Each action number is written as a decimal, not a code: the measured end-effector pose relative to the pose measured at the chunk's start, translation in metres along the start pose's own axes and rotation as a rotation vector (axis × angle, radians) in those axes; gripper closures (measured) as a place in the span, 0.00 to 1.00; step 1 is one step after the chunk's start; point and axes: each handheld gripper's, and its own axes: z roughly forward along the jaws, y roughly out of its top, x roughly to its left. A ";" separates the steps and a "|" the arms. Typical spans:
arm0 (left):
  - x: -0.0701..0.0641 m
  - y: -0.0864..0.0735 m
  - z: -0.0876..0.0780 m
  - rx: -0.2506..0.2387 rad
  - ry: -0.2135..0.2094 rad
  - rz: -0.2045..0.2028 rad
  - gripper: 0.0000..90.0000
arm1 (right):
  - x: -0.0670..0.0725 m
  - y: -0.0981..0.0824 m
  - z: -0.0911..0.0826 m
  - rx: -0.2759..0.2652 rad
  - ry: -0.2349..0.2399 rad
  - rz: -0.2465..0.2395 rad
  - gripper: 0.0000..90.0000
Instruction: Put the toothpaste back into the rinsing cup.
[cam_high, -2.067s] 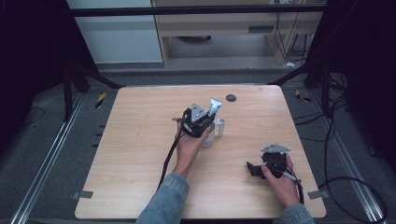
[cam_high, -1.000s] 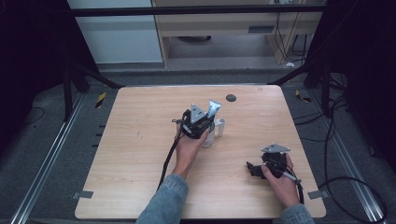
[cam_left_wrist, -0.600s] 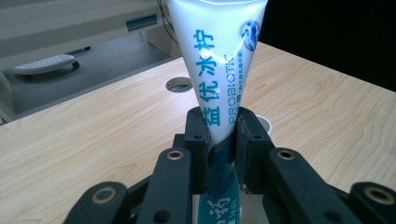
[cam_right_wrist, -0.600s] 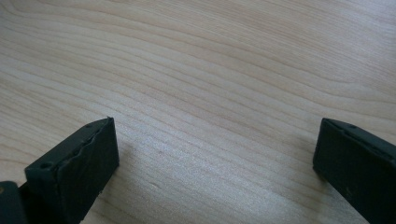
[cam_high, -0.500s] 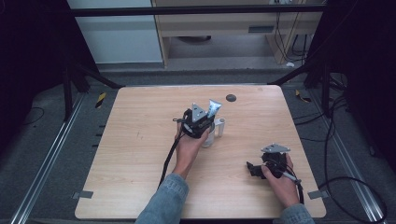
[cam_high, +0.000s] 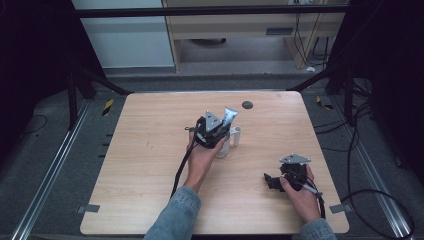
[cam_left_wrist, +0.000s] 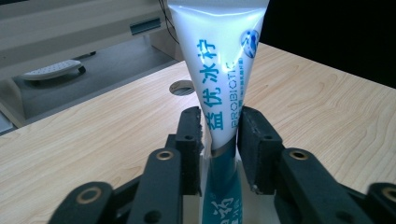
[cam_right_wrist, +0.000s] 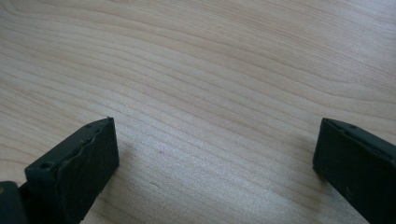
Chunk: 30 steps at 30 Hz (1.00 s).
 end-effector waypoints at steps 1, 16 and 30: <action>0.000 0.000 0.000 0.001 0.002 0.003 0.75 | 0.000 0.000 0.000 0.000 0.000 0.000 0.00; -0.003 0.003 -0.006 0.004 0.004 0.027 0.59 | 0.000 0.000 0.000 0.000 0.000 0.000 0.01; -0.005 0.008 -0.015 0.022 -0.009 0.046 0.36 | 0.000 0.000 0.000 0.000 0.000 0.000 0.00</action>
